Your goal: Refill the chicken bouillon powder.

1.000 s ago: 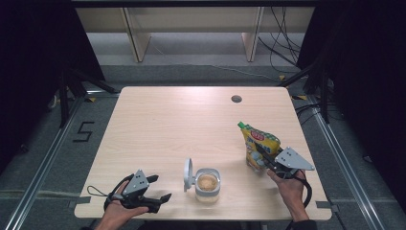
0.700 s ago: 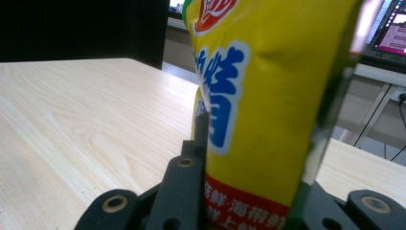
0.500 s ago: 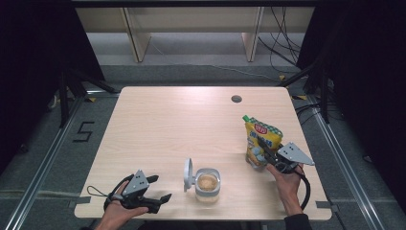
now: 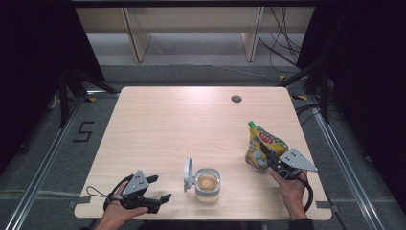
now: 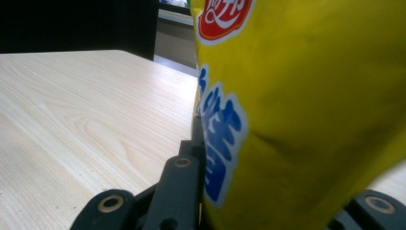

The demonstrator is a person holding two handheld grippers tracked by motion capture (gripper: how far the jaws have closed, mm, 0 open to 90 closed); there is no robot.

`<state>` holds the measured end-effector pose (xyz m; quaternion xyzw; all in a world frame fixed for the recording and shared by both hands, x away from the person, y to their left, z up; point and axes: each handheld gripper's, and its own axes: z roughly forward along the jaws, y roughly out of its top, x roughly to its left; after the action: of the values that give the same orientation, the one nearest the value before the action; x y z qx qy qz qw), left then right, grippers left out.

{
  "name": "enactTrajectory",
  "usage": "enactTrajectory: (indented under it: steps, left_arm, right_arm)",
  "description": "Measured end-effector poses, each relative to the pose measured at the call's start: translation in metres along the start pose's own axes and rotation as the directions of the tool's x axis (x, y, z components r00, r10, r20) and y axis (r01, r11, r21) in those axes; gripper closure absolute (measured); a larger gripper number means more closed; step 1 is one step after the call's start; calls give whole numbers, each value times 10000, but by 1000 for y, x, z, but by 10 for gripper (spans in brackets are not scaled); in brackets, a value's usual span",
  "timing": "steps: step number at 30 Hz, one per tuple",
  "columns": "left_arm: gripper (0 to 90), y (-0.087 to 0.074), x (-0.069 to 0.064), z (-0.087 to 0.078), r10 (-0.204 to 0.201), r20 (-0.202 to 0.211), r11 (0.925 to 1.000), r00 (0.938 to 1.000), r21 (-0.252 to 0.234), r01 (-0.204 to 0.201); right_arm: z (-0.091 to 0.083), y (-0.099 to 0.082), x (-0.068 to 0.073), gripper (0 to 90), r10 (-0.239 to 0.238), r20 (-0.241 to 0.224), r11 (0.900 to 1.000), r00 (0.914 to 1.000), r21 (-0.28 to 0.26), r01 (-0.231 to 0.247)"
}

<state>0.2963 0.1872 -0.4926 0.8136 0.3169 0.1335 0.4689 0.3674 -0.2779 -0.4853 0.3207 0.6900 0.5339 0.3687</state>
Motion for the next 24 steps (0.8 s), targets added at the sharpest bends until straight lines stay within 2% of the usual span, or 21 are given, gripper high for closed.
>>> enactTrajectory:
  steps: [1, 2, 3, 4, 5, 6, 7, 8, 9, 10, 11, 12, 14, 16, 18, 20, 21, 22, 23, 24]
  left_arm:
    - [193, 0, 1, 0, 77, -36, 9999, 10000, 84, -77]
    - [194, 0, 0, 0, 41, -92, 10000, 9999, 48, -41]
    - [194, 0, 0, 0, 83, -15, 9999, 10000, 65, -83]
    - [193, -1, 0, 1, -54, 21, 10000, 10000, 6, 54]
    - [193, -1, 0, 1, -51, 35, 10000, 10000, 11, 51]
    - [193, -1, 0, 1, -80, 42, 10000, 10000, 4, 80]
    - [193, -1, 1, 1, 29, -17, 10000, 10000, 91, -29]
    - [194, -1, 2, 1, 230, 1, 9997, 9997, 73, -230]
    - [193, -1, 2, 1, 29, -53, 10000, 10000, 9, -29]
    - [193, -2, 3, 1, 62, -114, 9999, 9999, 132, -61]
    - [193, -2, 3, 1, 14, -55, 9999, 10000, 124, -13]
    - [193, -2, 3, 1, 35, -84, 9999, 10000, 118, -34]
    - [193, -1, 2, 1, 19, -152, 9998, 9999, 203, -16]
    - [193, -2, 1, 2, -125, -63, 9999, 9999, 106, 125]
    - [193, -2, 2, 1, -3, -71, 9998, 10000, 223, 5]
    - [193, -1, 2, 1, -2, -71, 9998, 10000, 203, 4]
    - [193, -2, 2, 1, -23, -63, 9999, 10000, 137, 24]
    - [193, -2, 2, 1, -39, -73, 9999, 10000, 124, 40]
    - [193, -1, 3, 1, 55, -118, 9999, 9999, 141, -53]
    - [193, -1, 4, 0, 289, -117, 9994, 9995, 187, -286]
  right_arm:
    - [0, 0, -1, 798, -239, 104, 9996, 9997, -136, 240]
    - [0, 0, -1, 796, -132, -34, 9998, 9999, -135, 132]
    - [-1, 0, 1, 792, -73, 68, 10000, 10000, -13, 73]
    - [-2, 0, 2, 785, 147, -76, 9998, 9999, 138, -146]
    - [-2, 1, 1, 773, -4, 133, 10000, 9999, -7, 4]
    - [-3, 2, 1, 751, 19, 69, 10000, 10000, 65, -19]
    - [-6, 4, 3, 717, 303, -4, 9994, 9995, 181, -303]
    - [-7, 6, 2, 687, 434, 108, 9990, 9990, 69, -435]
    - [-10, 7, 3, 643, 698, 114, 9975, 9975, 119, -699]
    - [-13, 10, 4, 599, 882, 195, 9957, 9959, 252, -887]
    - [-17, 11, 6, 580, 915, 467, 9954, 9947, 237, -927]
    - [-19, 12, 7, 575, 909, 344, 9956, 9953, 182, -916]
    - [-26, 15, 12, 525, 707, 415, 9970, 9966, 285, -720]
    - [-31, 17, 16, 466, 873, 460, 9948, 9951, 485, -895]
    - [-36, 18, 20, 431, 1173, 632, 9913, 9911, 521, -1206]
    - [-41, 20, 22, 385, 1061, 699, 9918, 9919, 639, -1106]
    - [-43, 20, 24, 367, 1267, 666, 9887, 9897, 723, -1314]
    - [-44, 20, 24, 355, 1184, 697, 9900, 9905, 695, -1232]
    - [-46, 21, 26, 346, 1102, 772, 9899, 9909, 809, -1164]
    - [-49, 21, 28, 339, 1279, 883, 9853, 9878, 1025, -1367]
